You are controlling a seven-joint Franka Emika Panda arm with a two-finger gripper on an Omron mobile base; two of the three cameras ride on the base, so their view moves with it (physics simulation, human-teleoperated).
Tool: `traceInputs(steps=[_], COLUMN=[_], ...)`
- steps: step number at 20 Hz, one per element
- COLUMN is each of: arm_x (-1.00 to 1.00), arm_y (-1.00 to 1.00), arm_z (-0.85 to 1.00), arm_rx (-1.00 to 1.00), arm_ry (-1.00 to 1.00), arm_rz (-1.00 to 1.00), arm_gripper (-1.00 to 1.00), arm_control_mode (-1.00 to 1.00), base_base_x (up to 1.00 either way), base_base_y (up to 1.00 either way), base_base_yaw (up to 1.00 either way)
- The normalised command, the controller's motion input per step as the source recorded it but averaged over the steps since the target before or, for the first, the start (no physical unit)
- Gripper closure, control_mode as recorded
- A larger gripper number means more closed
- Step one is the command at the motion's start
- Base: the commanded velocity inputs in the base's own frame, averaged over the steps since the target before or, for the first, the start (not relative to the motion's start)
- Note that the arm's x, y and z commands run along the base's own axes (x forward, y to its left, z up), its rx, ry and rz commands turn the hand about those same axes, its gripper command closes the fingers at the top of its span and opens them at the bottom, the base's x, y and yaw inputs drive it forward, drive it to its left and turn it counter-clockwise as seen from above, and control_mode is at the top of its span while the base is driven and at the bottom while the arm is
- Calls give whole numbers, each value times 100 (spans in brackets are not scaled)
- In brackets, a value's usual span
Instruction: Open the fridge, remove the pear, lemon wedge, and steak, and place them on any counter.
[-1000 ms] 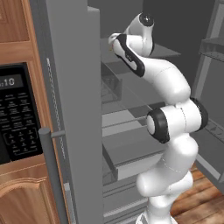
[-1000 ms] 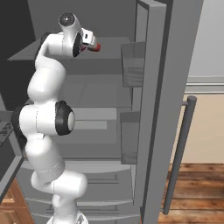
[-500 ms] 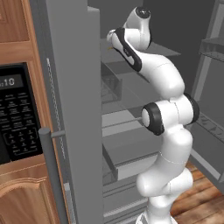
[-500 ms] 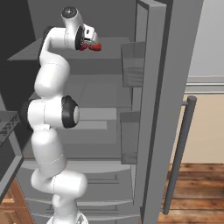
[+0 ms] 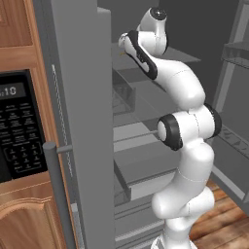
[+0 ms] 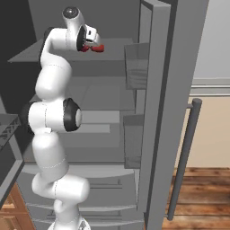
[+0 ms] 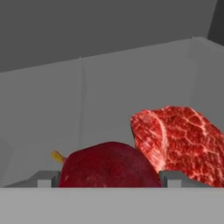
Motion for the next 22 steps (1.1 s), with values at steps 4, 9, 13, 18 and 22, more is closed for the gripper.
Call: traceInputs(steps=[4,9,13,18,22], arm_x=[-79,-100,-100,-100,-100], arm_y=[-7,-26,-41,-13,0], arm_z=[-16,-3,-4,41,40], arm_rx=[-4,-4,0,-1,-9], arm_ry=[-17,-23,-12,1,7], arm_rz=[0,2,4,11,15], arm_gripper=[100,100,100,100,100], arm_control_mode=[-100,-100,-100,-100,-100], base_base_x=[0,0,0,0,0], base_base_y=[0,0,0,0,0], base_base_yaw=[0,0,0,0,0])
